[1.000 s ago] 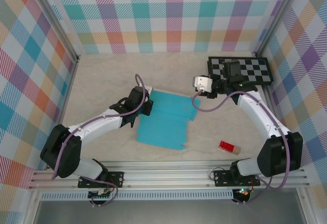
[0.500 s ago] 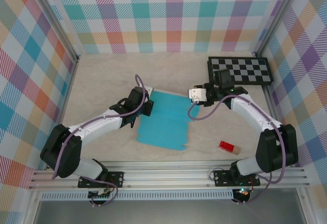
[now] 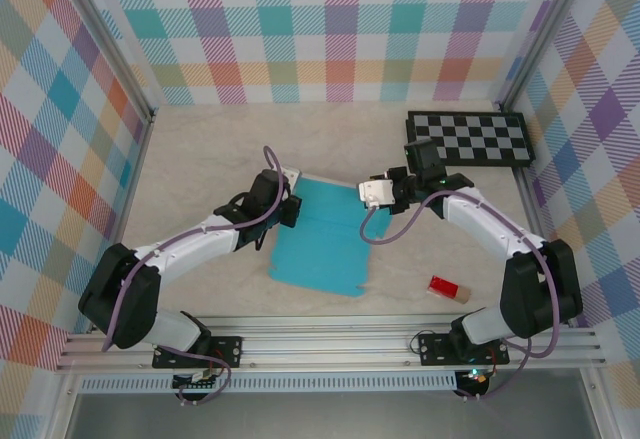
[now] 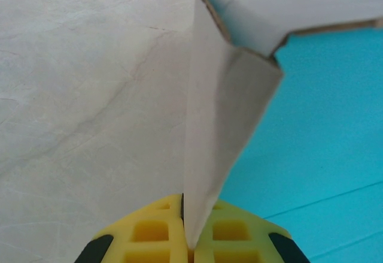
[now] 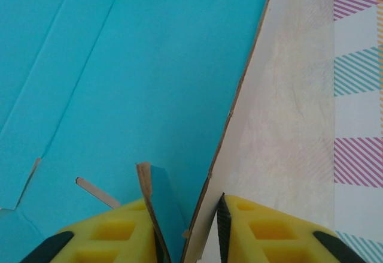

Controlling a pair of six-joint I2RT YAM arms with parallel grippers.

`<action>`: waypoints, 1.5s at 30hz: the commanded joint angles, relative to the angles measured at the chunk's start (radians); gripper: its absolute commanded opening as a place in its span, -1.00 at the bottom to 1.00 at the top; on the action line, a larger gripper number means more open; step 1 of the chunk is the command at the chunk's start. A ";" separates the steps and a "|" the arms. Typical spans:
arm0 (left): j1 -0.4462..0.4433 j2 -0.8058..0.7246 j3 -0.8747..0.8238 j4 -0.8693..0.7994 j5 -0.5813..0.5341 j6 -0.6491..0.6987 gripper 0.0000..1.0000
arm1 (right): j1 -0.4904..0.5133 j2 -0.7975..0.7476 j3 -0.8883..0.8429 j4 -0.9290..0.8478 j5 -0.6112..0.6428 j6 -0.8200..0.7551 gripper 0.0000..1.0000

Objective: Fold the paper box

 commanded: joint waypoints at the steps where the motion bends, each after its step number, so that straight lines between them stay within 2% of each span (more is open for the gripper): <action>1: 0.007 -0.019 -0.017 0.054 0.047 -0.022 -1.00 | 0.016 0.007 0.011 -0.003 -0.034 0.008 -0.51; 5: 0.007 -0.018 -0.016 0.049 0.035 -0.029 -1.00 | 0.019 0.003 0.008 -0.001 -0.031 0.021 -0.66; 11: 0.007 -0.010 -0.013 0.034 0.004 -0.078 -1.00 | 0.018 -0.008 0.006 0.016 -0.014 0.098 -1.00; 17: 0.007 0.006 -0.013 0.033 0.002 -0.133 -1.00 | 0.019 -0.024 -0.025 0.101 0.028 0.183 -1.00; 18: 0.007 0.007 -0.011 0.031 0.000 -0.135 -1.00 | 0.018 -0.028 -0.030 0.118 0.032 0.201 -0.80; 19: 0.007 0.009 -0.010 0.028 -0.004 -0.134 -1.00 | 0.018 -0.035 -0.036 0.137 0.031 0.223 -0.49; 22: 0.008 0.015 -0.005 0.020 -0.026 -0.123 -1.00 | 0.015 -0.046 -0.006 0.068 -0.001 0.216 -0.37; 28: 0.042 0.000 -0.012 0.019 -0.030 -0.130 -1.00 | -0.039 -0.117 0.063 -0.021 -0.057 0.293 0.10; 31: 0.057 -0.015 -0.027 0.028 -0.027 -0.142 -1.00 | -0.067 -0.173 0.098 -0.062 -0.061 0.368 0.10; 33: 0.069 -0.025 -0.038 0.042 -0.023 -0.163 -1.00 | -0.069 -0.215 0.092 -0.053 -0.036 0.460 0.05; 35: 0.083 -0.036 -0.053 0.064 -0.017 -0.192 -1.00 | -0.068 -0.266 0.074 -0.015 -0.014 0.635 -0.04; 38: 0.107 -0.047 -0.067 0.099 -0.016 -0.241 -1.00 | -0.068 -0.333 0.028 0.082 0.139 1.062 -0.15; 40: 0.122 -0.049 -0.068 0.116 -0.020 -0.279 -1.00 | -0.068 -0.355 0.016 0.019 0.279 1.401 -0.16; 41: 0.127 -0.050 -0.068 0.124 -0.018 -0.295 -1.00 | -0.068 -0.356 0.013 -0.036 0.303 1.497 -0.16; 45: 0.136 -0.035 -0.065 0.144 -0.017 -0.352 -1.00 | -0.068 -0.336 -0.066 -0.131 0.211 1.759 -0.12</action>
